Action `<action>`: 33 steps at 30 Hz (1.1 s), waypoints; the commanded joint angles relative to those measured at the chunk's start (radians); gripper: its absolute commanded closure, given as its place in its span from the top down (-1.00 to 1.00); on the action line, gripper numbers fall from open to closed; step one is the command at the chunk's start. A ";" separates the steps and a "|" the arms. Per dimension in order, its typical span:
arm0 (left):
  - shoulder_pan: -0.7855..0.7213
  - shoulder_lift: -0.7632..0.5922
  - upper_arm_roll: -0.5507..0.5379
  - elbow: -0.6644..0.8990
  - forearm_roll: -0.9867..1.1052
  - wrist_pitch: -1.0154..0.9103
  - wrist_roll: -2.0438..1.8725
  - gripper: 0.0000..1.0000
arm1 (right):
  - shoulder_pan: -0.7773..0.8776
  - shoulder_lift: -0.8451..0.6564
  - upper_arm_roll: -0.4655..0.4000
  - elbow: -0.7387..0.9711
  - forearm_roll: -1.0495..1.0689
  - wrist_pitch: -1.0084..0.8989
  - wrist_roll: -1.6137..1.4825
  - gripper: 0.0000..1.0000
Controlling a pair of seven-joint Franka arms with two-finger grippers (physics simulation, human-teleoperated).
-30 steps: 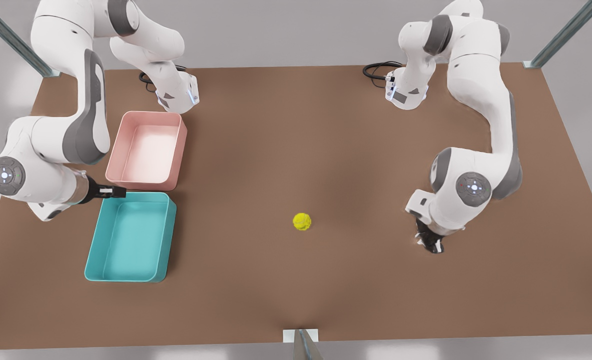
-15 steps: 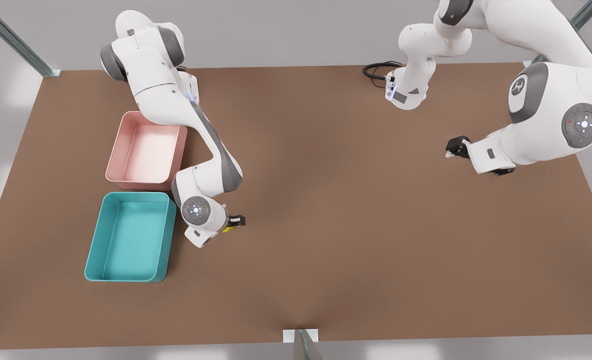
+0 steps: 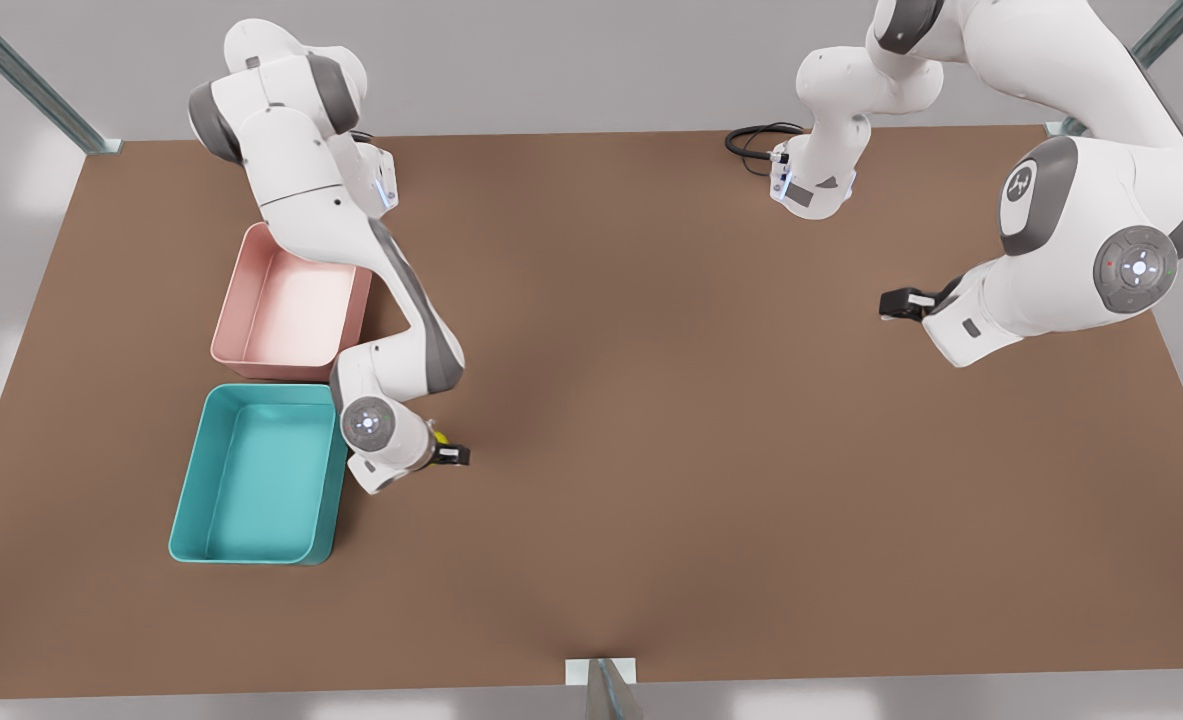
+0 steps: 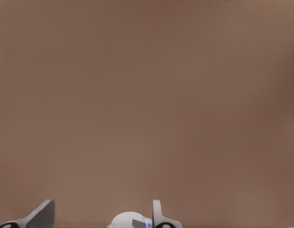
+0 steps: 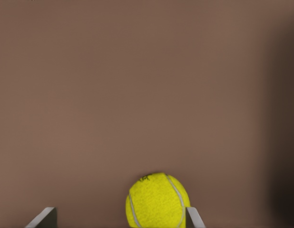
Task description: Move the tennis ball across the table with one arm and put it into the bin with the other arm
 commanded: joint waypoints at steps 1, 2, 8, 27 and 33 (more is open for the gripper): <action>0.000 -0.002 0.000 0.000 0.001 -0.005 -0.226 1.00 | -0.003 -0.002 0.000 -0.011 -0.002 0.017 0.056 1.00; 0.000 0.000 0.000 0.000 0.001 -0.005 -0.228 1.00 | -0.003 -0.002 0.000 -0.023 -0.002 0.027 0.056 1.00; -0.006 -0.002 0.000 0.000 0.001 -0.015 -0.232 1.00 | 0.000 -0.051 0.000 -0.166 -0.005 0.158 0.056 1.00; -0.005 0.009 0.000 0.000 -0.002 -0.028 -0.229 1.00 | 0.002 0.031 0.000 -0.166 -0.008 0.238 0.057 1.00; -0.009 0.009 0.000 0.000 -0.001 -0.028 -0.233 1.00 | -0.001 0.037 0.000 -0.167 -0.008 0.238 0.057 0.81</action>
